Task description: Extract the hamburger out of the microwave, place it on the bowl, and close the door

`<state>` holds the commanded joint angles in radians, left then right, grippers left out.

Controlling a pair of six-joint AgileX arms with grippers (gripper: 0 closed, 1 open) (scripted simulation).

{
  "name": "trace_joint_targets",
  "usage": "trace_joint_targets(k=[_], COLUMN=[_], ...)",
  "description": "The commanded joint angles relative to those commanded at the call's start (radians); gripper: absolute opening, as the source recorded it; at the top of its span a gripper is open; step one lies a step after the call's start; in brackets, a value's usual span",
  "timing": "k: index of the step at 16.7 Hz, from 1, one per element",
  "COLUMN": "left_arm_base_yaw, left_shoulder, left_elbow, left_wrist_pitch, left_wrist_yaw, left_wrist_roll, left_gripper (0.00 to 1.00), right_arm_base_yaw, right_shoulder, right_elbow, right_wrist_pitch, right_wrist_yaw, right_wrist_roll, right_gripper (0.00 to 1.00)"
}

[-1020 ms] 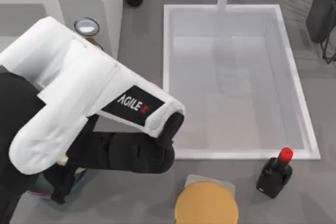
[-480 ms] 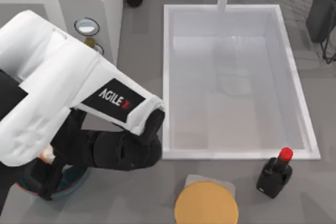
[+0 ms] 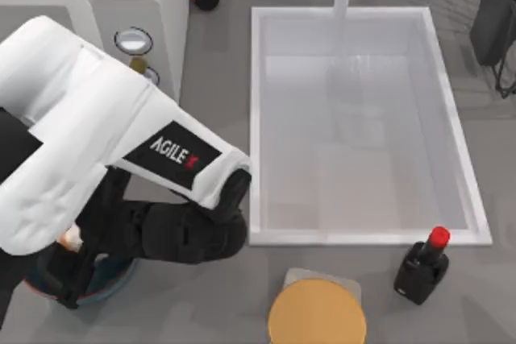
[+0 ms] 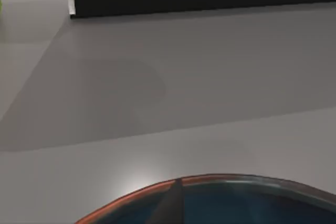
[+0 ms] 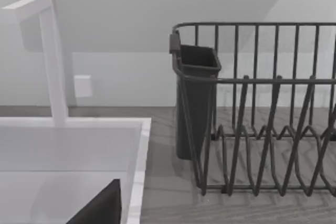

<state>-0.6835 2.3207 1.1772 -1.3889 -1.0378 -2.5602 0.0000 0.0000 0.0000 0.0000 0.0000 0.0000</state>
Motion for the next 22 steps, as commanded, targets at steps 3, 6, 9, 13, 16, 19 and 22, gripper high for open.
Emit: trace_joint_targets(k=[3, 6, 9, 13, 16, 19, 22], left_arm_base_yaw=[0.0, 0.0, 0.0, 0.0, 0.0, -0.012, -0.001], left_shoulder=[0.0, 0.0, 0.0, 0.0, 0.0, -0.051, -0.079], left_elbow=[0.0, 0.0, 0.0, 0.0, 0.0, 0.004, -0.008], left_wrist_pitch=[0.0, 0.0, 0.0, 0.0, 0.0, -0.009, 0.003], left_wrist_yaw=[0.0, 0.0, 0.0, 0.0, 0.0, -0.034, -0.016], left_wrist_roll=[0.0, 0.0, 0.0, 0.0, 0.0, -0.062, -0.032], left_gripper=[0.45, 0.68, 0.9, 1.0, 1.0, 1.0, 1.0], right_arm_base_yaw=[0.0, 0.0, 0.0, 0.0, 0.0, 0.0, 0.0], right_shoulder=[0.0, 0.0, 0.0, 0.0, 0.0, 0.0, 0.0], right_elbow=[0.0, 0.0, 0.0, 0.0, 0.0, 0.0, 0.0], right_wrist_pitch=[0.0, 0.0, 0.0, 0.0, 0.0, 0.0, 0.0], right_wrist_yaw=[0.0, 0.0, 0.0, 0.0, 0.0, 0.0, 0.0], right_wrist_roll=[0.0, 0.0, 0.0, 0.0, 0.0, 0.0, 0.0], right_gripper=[1.0, 1.0, 1.0, 1.0, 1.0, 1.0, 1.0])
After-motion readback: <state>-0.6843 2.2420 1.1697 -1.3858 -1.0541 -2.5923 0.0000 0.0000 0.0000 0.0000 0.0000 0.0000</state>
